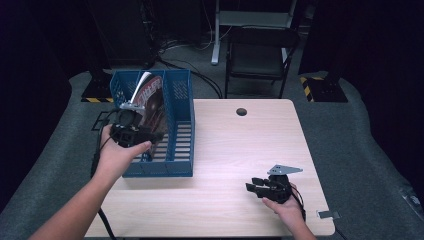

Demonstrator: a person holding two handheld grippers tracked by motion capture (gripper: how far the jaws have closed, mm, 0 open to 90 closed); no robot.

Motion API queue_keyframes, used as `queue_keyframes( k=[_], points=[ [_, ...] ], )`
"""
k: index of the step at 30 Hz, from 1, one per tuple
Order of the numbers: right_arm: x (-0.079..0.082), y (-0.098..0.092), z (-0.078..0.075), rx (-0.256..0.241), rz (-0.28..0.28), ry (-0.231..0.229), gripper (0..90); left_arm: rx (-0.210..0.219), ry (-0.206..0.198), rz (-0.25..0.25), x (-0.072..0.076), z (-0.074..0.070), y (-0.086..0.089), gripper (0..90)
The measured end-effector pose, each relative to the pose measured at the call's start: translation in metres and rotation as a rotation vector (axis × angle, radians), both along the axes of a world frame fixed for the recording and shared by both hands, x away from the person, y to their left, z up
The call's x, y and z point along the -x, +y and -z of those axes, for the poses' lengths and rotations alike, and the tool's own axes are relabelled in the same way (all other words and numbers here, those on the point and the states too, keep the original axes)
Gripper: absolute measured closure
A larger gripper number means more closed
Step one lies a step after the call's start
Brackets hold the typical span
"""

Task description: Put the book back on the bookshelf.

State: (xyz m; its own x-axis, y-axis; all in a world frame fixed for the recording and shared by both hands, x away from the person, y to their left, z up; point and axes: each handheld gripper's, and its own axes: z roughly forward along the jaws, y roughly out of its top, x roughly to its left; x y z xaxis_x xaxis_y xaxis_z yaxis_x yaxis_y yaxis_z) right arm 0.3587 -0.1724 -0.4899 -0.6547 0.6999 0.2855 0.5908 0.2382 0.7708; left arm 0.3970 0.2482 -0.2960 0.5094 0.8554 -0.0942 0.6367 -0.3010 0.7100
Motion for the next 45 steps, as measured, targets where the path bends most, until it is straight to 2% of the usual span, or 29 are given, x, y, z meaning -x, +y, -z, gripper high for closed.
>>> queue_keyframes(
  k=[2, 3, 6, 9, 10, 11, 14, 18, 24, 25, 26, 28, 29, 33, 34, 35, 38, 42, 45],
  points=[
    [0.000, 0.000, 0.000, 0.001, -0.002, -0.003, 58.6, -0.018, 0.008, 0.033, 0.003, 0.006, -0.003, 44.0],
    [0.000, 0.000, 0.000, 0.002, -0.003, -0.003, 58.6, -0.009, 0.003, 0.032, 0.005, 0.010, -0.006, 44.0],
    [0.000, 0.001, 0.000, 0.003, -0.002, -0.004, 58.6, -0.031, 0.013, 0.064, 0.010, 0.020, -0.010, 44.0],
    [0.000, 0.001, 0.000, 0.007, -0.006, -0.003, 58.6, -0.031, 0.013, 0.072, 0.014, 0.032, -0.015, 44.1],
    [0.000, 0.001, 0.000, 0.007, -0.008, -0.002, 58.6, -0.016, 0.024, 0.072, 0.015, 0.036, -0.016, 44.1],
    [0.000, 0.002, 0.000, 0.007, -0.008, -0.003, 58.6, -0.022, 0.031, 0.085, 0.016, 0.040, -0.016, 44.1],
    [0.000, 0.002, 0.000, 0.013, -0.015, -0.008, 58.6, 0.007, 0.035, 0.078, 0.020, 0.051, -0.019, 44.1],
    [0.000, 0.002, -0.001, 0.011, -0.010, -0.007, 58.6, 0.005, 0.039, 0.083, 0.023, 0.062, -0.020, 44.2],
    [0.000, 0.002, -0.001, 0.014, -0.010, -0.012, 58.6, -0.019, 0.046, 0.097, 0.029, 0.081, -0.021, 44.2],
    [0.000, 0.002, -0.001, 0.014, -0.013, -0.016, 58.6, -0.033, 0.028, 0.091, 0.031, 0.085, -0.022, 44.2],
    [0.000, 0.002, -0.001, 0.013, -0.012, -0.015, 58.6, -0.041, 0.039, 0.104, 0.032, 0.087, -0.022, 44.2],
    [0.000, 0.002, -0.001, 0.011, -0.011, -0.014, 58.6, -0.024, 0.041, 0.096, 0.035, 0.095, -0.024, 44.1],
    [0.000, 0.002, -0.001, 0.013, -0.012, -0.016, 58.5, -0.036, 0.040, 0.099, 0.036, 0.098, -0.024, 44.1],
    [0.001, 0.002, -0.001, 0.013, -0.009, -0.011, 58.5, -0.027, 0.048, 0.096, 0.042, 0.113, -0.025, 44.2],
    [0.001, 0.002, -0.001, 0.013, -0.009, -0.010, 58.5, -0.010, 0.045, 0.084, 0.044, 0.117, -0.026, 44.1],
    [0.001, 0.002, -0.001, 0.013, -0.007, -0.008, 58.5, -0.024, 0.048, 0.091, 0.045, 0.120, -0.025, 44.2],
    [0.001, 0.002, -0.001, 0.011, -0.009, -0.006, 58.5, 0.022, 0.066, 0.061, 0.048, 0.130, -0.025, 44.1],
    [0.001, 0.003, -0.001, 0.011, -0.009, -0.005, 58.5, 0.050, 0.085, 0.035, 0.051, 0.144, -0.022, 44.3],
    [0.001, 0.003, -0.001, 0.011, -0.009, -0.005, 58.5, 0.032, 0.089, 0.027, 0.052, 0.155, -0.020, 44.3]
  ],
)
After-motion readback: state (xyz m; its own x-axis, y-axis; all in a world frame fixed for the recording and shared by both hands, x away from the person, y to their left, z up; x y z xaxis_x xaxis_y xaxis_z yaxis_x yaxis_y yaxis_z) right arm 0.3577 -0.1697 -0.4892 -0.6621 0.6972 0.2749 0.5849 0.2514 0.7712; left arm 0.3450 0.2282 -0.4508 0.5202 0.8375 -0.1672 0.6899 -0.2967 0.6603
